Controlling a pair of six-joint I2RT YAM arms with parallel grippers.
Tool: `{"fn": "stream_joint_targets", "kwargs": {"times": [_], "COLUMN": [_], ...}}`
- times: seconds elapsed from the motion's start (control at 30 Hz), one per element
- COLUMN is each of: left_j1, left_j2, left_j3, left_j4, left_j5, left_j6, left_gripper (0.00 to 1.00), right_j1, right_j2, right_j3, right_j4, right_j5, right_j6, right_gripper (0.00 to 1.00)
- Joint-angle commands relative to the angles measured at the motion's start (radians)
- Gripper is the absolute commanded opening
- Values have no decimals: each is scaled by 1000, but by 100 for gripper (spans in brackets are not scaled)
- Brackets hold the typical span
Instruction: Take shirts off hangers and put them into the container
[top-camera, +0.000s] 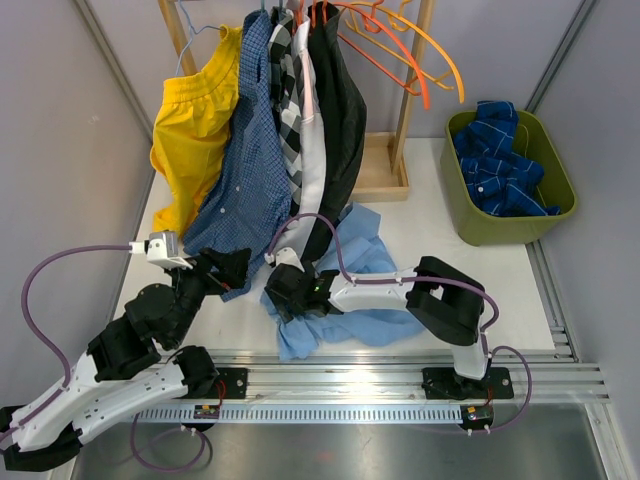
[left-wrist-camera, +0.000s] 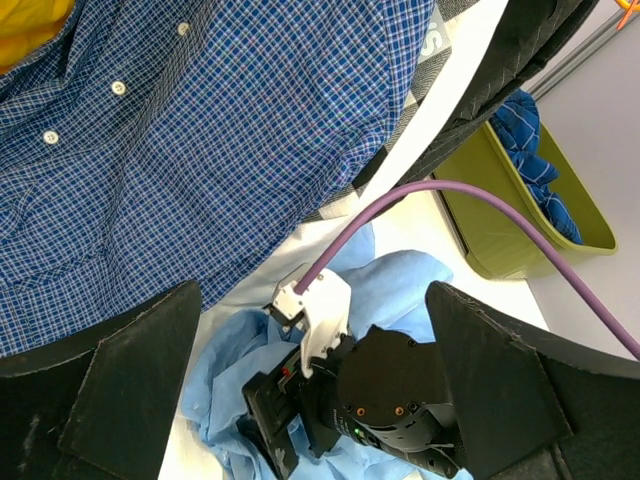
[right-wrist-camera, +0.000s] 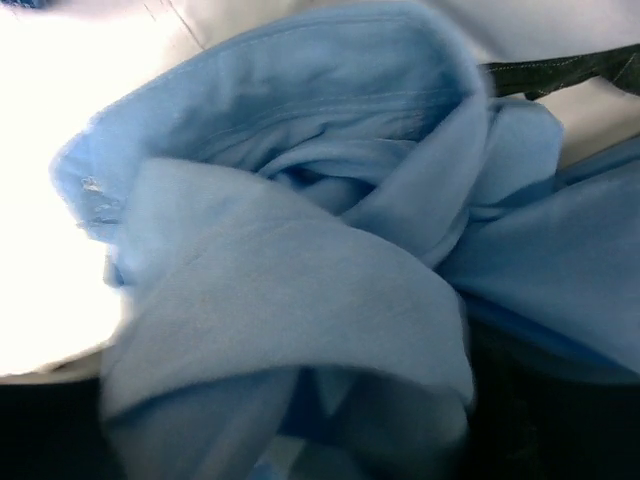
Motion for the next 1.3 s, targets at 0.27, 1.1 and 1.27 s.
{"fn": "stream_joint_targets", "kwargs": {"times": [0.27, 1.1, 1.27], "left_j1": [0, 0, 0], "left_j2": [-24, 27, 51], "left_j3": [8, 13, 24], "left_j4": [-4, 48, 69], "left_j5": [-32, 14, 29], "left_j6": [-19, -5, 15], "left_gripper": [99, 99, 99], "right_j1": [-152, -968, -1097], "right_j2": [33, -696, -652], "right_j3": [-230, -61, 138], "right_j4": [-46, -168, -118], "right_j5": [-18, 217, 171], "right_j6": [166, 36, 8], "right_gripper": [0, 0, 0]}}
